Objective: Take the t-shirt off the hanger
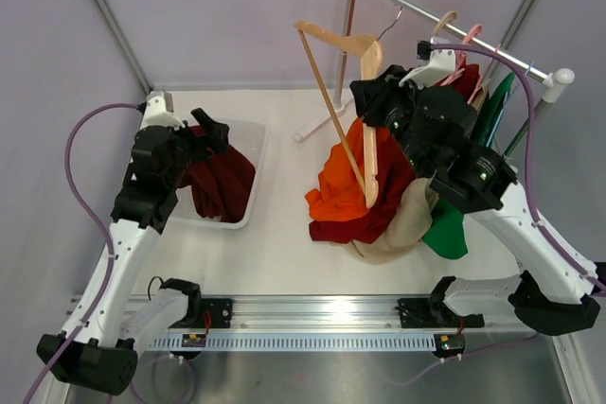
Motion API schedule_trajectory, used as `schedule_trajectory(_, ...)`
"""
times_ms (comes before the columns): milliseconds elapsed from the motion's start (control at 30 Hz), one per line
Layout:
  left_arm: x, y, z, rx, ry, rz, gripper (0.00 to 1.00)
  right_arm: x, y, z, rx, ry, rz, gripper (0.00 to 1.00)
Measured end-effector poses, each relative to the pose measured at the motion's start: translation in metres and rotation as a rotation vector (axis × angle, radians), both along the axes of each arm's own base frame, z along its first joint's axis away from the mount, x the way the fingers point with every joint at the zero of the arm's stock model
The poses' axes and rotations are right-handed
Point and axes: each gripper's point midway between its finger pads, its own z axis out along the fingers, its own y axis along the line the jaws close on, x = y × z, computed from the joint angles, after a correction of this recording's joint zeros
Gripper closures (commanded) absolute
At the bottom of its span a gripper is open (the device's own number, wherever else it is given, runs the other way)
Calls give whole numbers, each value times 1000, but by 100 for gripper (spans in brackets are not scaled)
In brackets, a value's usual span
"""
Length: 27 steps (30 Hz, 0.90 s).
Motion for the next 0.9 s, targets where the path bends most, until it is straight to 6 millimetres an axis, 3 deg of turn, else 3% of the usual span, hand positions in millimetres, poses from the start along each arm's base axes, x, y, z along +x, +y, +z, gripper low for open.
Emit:
schedule_trajectory(233,-45,-10,47,-43,-101,-106,1,37,0,-12,-118,20,-173,100)
schedule_trajectory(367,-67,-17,48,-54,-95,-172,1,57,9,-16,-191,34,-230,100)
schedule_trajectory(467,-71,-18,38,-48,-63,-182,1,71,18,-19,-237,41,-265,100)
schedule_trajectory(600,-53,-15,17,-22,23,-146,1,89,28,-25,-283,61,-294,100)
schedule_trajectory(733,-12,-11,13,25,109,-92,1,123,30,-21,-278,77,-354,100)
schedule_trajectory(833,21,-9,14,18,142,-72,1,144,24,-33,-299,108,-402,100)
schedule_trajectory(900,29,-7,5,2,174,-70,1,152,20,-47,-334,138,-429,100)
